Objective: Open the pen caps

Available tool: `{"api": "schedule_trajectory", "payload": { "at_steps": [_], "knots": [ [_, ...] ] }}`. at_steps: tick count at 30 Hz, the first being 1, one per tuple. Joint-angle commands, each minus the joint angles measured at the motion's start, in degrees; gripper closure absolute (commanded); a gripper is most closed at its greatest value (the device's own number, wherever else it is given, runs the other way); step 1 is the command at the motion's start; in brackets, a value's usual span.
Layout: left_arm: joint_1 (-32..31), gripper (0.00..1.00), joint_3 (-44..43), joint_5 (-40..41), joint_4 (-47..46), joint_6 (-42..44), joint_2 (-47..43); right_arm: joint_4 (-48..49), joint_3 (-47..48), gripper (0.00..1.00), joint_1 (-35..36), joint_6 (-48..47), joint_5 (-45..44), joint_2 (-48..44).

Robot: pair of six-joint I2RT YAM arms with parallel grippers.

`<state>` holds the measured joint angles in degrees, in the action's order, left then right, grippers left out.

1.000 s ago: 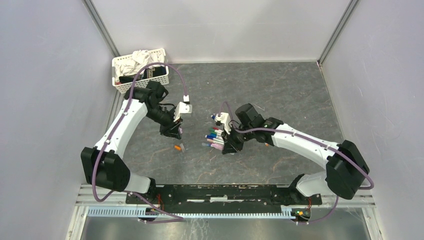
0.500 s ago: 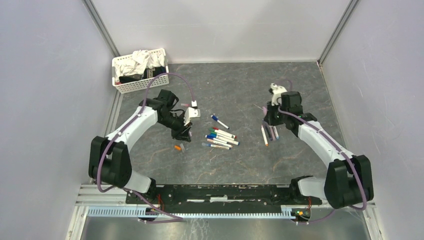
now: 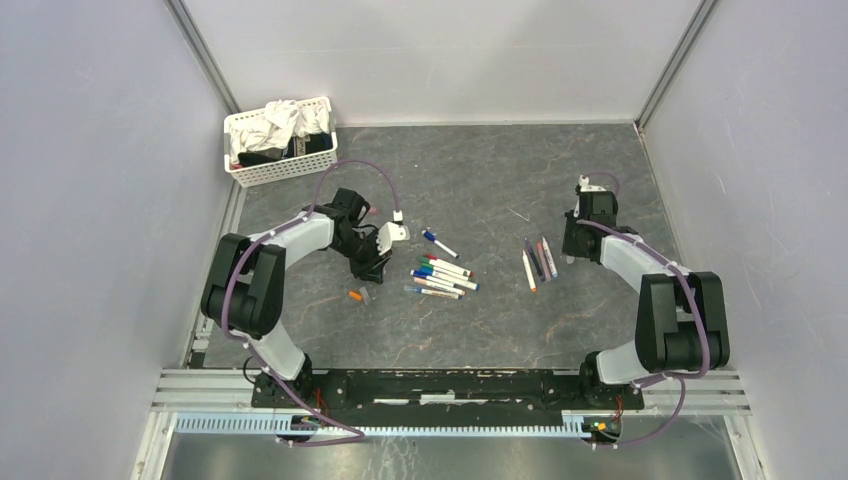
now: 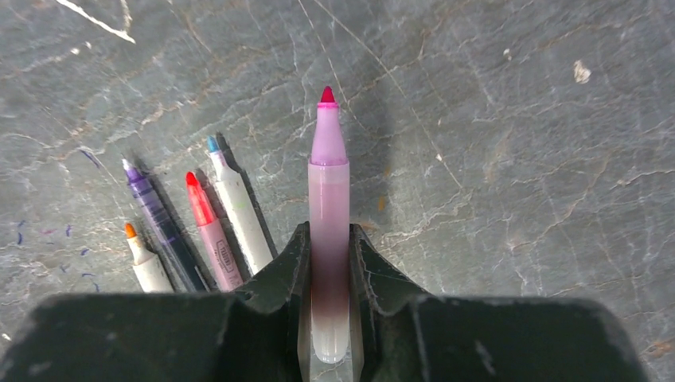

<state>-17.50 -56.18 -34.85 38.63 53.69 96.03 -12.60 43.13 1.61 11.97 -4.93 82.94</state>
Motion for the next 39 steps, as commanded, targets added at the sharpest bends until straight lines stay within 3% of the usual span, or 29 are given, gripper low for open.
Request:
{"api": "schedule_trajectory", "payload": {
  "at_steps": [1, 10, 14, 21, 27, 29, 35, 36, 39],
  "knots": [
    [-0.34, 0.84, -0.1, 2.18, -4.0, -2.64, 0.73, 3.24, -0.67, 0.95, -0.11, 1.44, -2.52, 1.03],
    [-0.33, 0.68, -0.94, 2.91, -3.89, -3.36, 0.25, 1.95, -0.88, 0.64, -0.16, 0.88, -3.66, 2.93],
    [-0.35, 0.64, -1.27, 2.62, -3.06, -3.2, -0.37, 0.79, -0.77, 0.55, -0.15, 0.75, -4.69, 2.52],
    [-0.35, 0.55, -3.61, 1.66, -0.46, -3.26, -3.75, -2.14, 0.78, 0.59, -0.24, 1.17, -8.34, -0.54],
    [-0.35, 0.45, -9.47, 0.37, 4.85, -3.37, -8.38, -2.63, 3.08, 0.57, 2.32, 0.38, -7.59, -4.45],
    [-0.32, 0.33, -11.82, -0.13, 6.67, -3.71, -9.74, -2.52, 3.99, 0.55, 4.13, 0.22, -6.18, -5.5],
    [-0.26, 0.22, -20.32, 1.61, 10.38, -6.97, -15.23, 2.8, 5.99, 0.52, 16.14, -3.9, 3.09, -5.83],
    [-0.24, 0.03, -21.64, 2.27, 10.85, -7.39, -16.31, 2.74, 7.66, 0.52, 18.16, -4.64, 4.73, -4.51],
    [-0.18, 0.0, -25.27, 4.77, 11.86, -7.81, -20.3, 2.48, 13.09, 0.52, 23.33, -7.74, 10.6, 0.73]
  ]
}}
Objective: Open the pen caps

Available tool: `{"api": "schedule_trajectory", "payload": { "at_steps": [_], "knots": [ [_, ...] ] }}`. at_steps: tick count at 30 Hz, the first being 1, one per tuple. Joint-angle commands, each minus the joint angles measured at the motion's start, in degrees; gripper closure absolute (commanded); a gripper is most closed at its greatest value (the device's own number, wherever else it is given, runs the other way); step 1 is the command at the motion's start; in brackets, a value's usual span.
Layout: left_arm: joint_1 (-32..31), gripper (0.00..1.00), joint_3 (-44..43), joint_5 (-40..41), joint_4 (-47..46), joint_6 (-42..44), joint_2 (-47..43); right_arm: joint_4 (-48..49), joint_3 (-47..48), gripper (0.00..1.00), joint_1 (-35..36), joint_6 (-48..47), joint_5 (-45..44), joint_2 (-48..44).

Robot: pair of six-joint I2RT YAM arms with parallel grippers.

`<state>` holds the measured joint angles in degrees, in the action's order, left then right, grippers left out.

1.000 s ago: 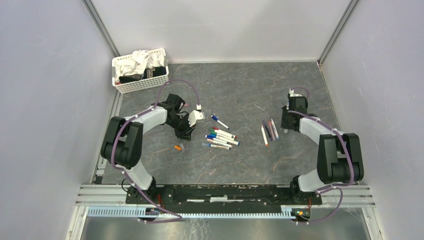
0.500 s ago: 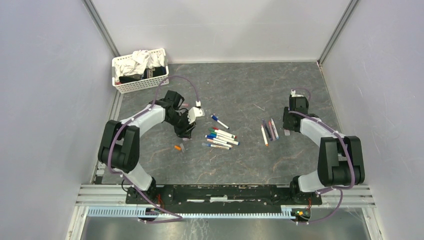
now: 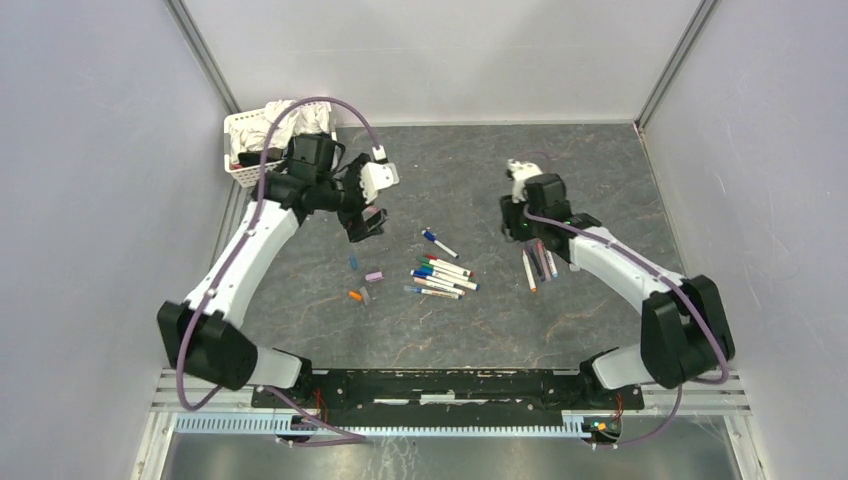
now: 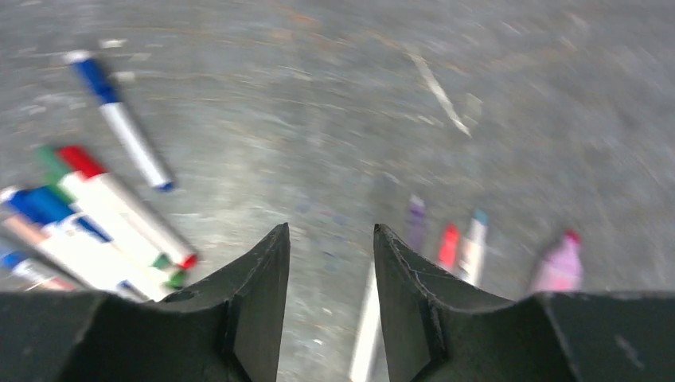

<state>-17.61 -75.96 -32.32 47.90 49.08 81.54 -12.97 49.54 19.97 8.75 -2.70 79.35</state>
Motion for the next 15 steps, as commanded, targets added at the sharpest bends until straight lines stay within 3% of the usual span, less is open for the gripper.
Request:
{"api": "schedule_trajectory", "payload": {
  "at_steps": [1, 7, 10, 15],
  "knots": [
    [-0.06, 0.0, -6.48, 3.35, 2.81, -3.12, -7.3, 2.96, 8.14, 0.52, 6.78, -5.76, 10.13, 6.35],
    [1.49, 0.0, -4.28, 13.82, -6.83, -11.92, -18.15, 1.02, 18.09, 0.52, 14.58, -10.99, 10.86, 17.91],
    [1.7, 0.0, -3.26, 16.62, -4.19, -12.18, -17.85, 0.04, 21.5, 0.54, 16.86, -12.55, 10.15, 23.37],
    [1.7, 0.0, -1.65, 13.95, 2.23, -10.42, -16.85, -0.61, 25.9, 0.58, 18.7, -13.31, 8.78, 29.86]
  ]
}}
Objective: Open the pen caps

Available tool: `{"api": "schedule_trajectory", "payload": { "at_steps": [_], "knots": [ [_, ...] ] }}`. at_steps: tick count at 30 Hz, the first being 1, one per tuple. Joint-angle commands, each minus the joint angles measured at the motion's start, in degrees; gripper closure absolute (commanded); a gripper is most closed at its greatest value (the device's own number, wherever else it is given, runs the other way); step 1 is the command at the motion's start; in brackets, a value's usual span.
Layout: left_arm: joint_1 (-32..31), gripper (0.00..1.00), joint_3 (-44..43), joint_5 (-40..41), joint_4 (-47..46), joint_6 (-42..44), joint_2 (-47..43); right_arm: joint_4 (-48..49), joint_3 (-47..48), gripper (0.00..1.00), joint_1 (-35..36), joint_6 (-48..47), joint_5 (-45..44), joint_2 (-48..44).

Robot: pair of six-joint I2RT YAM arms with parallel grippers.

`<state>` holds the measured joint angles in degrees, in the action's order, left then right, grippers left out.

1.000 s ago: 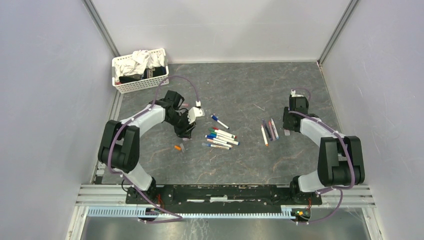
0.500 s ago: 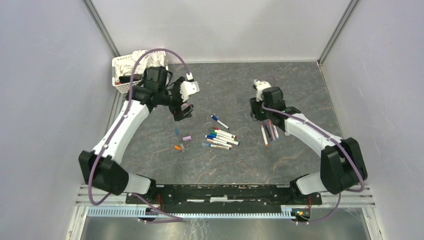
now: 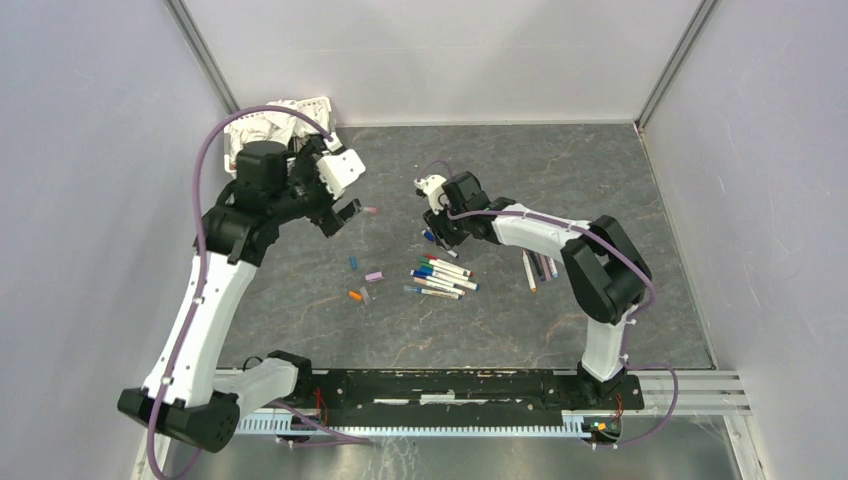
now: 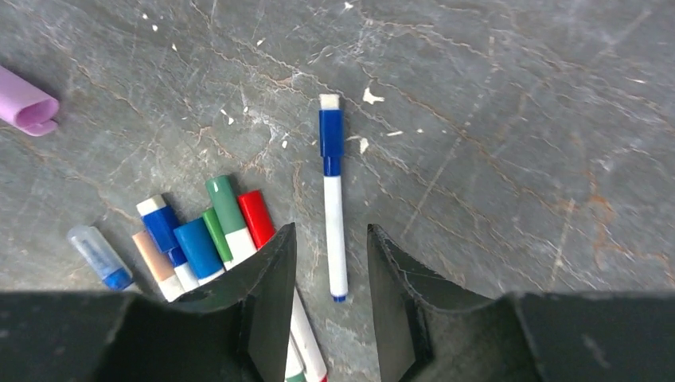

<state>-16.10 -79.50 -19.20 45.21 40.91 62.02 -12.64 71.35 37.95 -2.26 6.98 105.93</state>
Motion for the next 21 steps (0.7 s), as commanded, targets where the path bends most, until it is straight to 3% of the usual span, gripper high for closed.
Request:
{"api": "schedule_trajectory", "payload": {
  "at_steps": [1, 11, 21],
  "knots": [
    [0.15, 0.0, 2.0, 0.09, 5.76, -2.23, 2.94, -0.66, 4.5, 0.59, 0.8, -2.31, -1.05, 4.05],
    [0.18, 0.0, 7.37, -11.82, 7.7, -3.42, 2.04, 0.05, 5.15, 0.64, 0.95, -3.01, -3.21, 9.33],
    [0.17, 0.0, 9.4, -15.24, 6.8, -4.54, 5.09, 3.05, -2.04, 0.82, 1.01, -2.66, -3.85, 6.35]
  ]
}}
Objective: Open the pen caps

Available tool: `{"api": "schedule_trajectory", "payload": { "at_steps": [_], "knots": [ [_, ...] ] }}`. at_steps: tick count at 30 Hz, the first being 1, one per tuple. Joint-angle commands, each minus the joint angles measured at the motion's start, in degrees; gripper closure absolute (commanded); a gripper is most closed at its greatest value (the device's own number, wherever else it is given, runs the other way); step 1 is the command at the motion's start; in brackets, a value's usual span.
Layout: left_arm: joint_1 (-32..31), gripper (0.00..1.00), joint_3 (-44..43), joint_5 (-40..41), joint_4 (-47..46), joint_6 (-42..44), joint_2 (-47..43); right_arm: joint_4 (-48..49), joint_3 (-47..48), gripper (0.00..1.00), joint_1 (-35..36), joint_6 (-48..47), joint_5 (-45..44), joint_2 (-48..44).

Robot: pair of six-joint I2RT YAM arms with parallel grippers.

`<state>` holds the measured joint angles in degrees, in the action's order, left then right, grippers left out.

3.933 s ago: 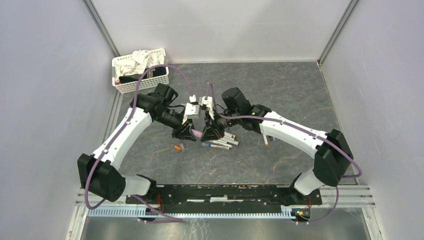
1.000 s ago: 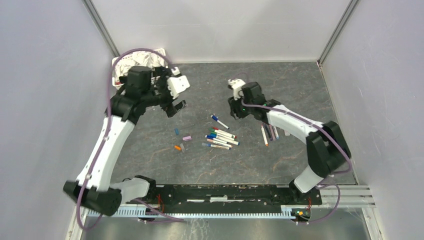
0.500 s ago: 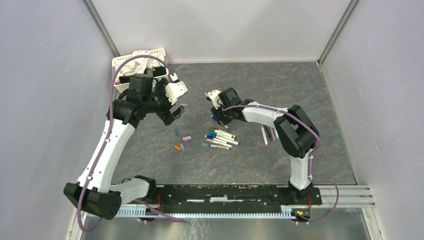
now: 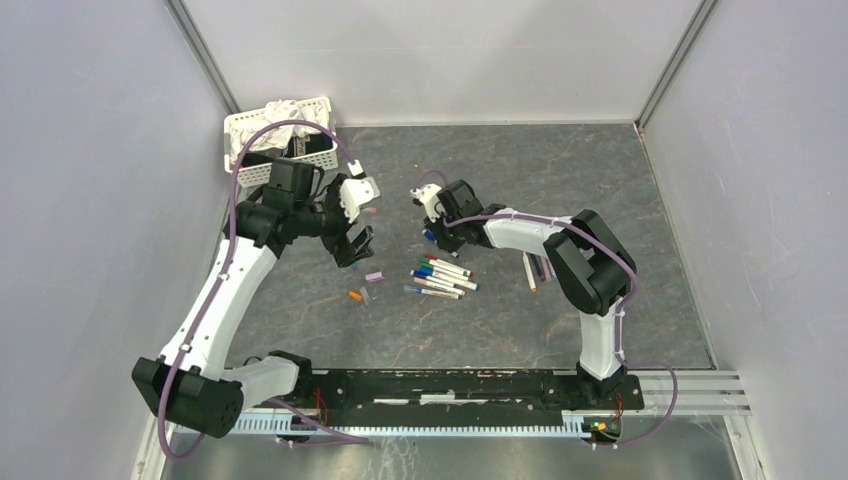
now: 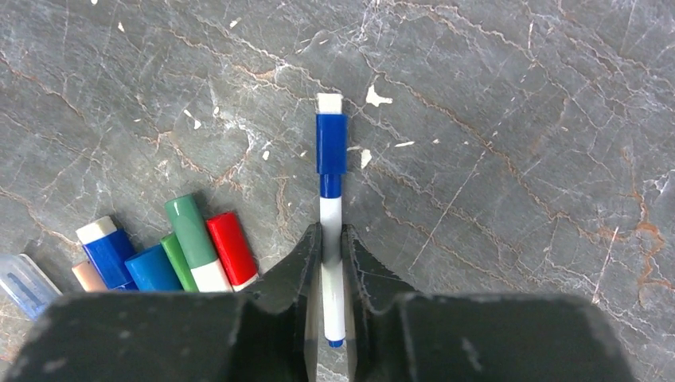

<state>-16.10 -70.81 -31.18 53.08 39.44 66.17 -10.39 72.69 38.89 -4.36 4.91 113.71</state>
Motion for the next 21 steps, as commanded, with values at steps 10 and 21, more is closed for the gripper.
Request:
{"api": "schedule_trajectory", "payload": {
  "at_steps": [10, 21],
  "knots": [
    [0.15, 0.01, 2.3, -8.15, -0.92, 1.14, 0.87, 0.86, -4.7, 1.0, -0.1, -1.38, -0.83, -9.95],
    [-1.75, 0.07, 6.13, -11.68, 2.06, 14.78, 0.56, -8.09, -1.8, 1.0, -0.18, 1.02, 31.03, -18.3]
  ]
}}
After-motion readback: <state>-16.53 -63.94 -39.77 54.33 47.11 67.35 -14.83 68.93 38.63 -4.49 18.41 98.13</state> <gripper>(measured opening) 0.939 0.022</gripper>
